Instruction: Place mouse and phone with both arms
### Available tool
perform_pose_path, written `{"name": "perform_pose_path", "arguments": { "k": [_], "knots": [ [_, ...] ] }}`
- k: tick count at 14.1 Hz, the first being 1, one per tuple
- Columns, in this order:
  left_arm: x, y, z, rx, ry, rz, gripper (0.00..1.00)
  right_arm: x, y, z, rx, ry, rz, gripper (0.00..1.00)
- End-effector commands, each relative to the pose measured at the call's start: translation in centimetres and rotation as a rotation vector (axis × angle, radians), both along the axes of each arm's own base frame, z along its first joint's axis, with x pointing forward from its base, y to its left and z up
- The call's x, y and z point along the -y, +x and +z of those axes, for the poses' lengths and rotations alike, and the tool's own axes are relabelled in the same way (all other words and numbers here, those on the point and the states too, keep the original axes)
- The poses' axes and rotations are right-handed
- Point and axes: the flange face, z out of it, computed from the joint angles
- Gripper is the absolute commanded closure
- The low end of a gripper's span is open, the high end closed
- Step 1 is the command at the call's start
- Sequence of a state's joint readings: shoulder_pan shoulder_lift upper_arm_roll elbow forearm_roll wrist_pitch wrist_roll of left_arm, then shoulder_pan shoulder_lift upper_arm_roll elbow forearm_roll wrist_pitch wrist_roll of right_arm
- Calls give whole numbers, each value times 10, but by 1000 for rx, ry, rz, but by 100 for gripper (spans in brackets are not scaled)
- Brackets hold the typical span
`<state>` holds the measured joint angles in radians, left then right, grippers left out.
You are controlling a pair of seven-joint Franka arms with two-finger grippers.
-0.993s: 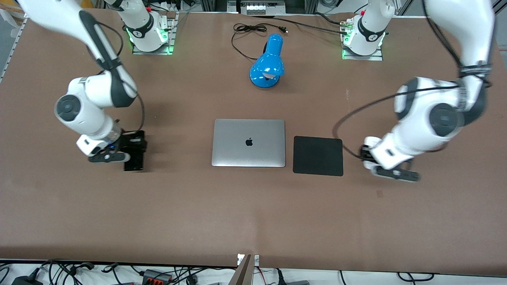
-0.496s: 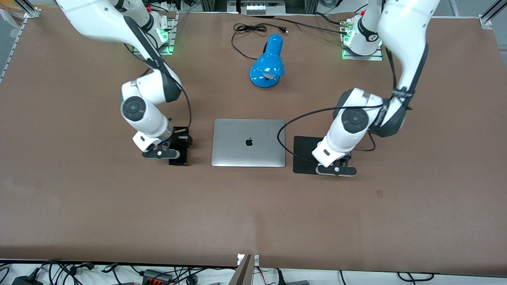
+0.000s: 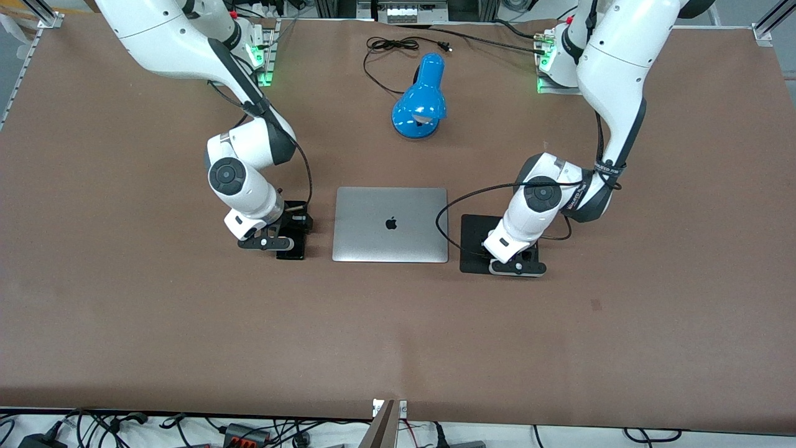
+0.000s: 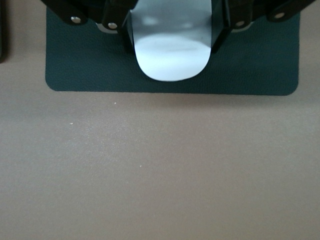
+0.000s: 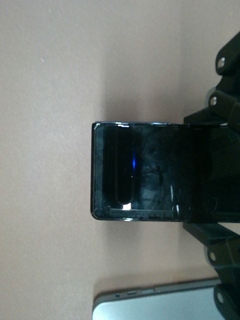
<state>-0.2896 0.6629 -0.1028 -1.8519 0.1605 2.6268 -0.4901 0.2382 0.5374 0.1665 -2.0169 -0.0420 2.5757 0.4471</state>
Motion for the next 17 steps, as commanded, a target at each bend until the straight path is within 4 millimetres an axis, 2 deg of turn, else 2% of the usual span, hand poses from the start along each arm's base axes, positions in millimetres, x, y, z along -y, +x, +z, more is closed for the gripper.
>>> {"name": "perform_pose_path", "arguments": {
  "k": [1,3,4,5,6,8,10,12,14,16,17],
  "knots": [
    [-5,2,13,30,13,3,0,-13,-1,-5,17,2,-22,98],
    [-6,8,34,52,10,8,0,-11,0,-7,17,2,-23,48],
    [-8,11,54,50,22,14,0,-8,1,-7,17,2,-20,21],
    [-11,14,77,39,42,21,0,-7,2,-5,22,0,-17,0],
    [-14,18,101,21,67,14,0,-2,8,4,35,4,-20,0],
    [-27,28,148,-24,123,-84,0,29,25,42,67,-1,-56,0],
    [-57,34,201,-82,166,-94,0,69,38,97,89,-21,-71,0],
    [-91,31,257,-108,173,-119,0,110,40,154,108,-43,-84,0],
    [-109,5,307,-172,203,-155,0,156,37,209,123,-62,-118,0],
    [-123,-15,346,-184,207,-142,0,189,35,262,104,-89,-60,0],
    [-124,-18,359,-164,186,-140,0,203,38,290,75,-98,-30,0]
  ]
}}
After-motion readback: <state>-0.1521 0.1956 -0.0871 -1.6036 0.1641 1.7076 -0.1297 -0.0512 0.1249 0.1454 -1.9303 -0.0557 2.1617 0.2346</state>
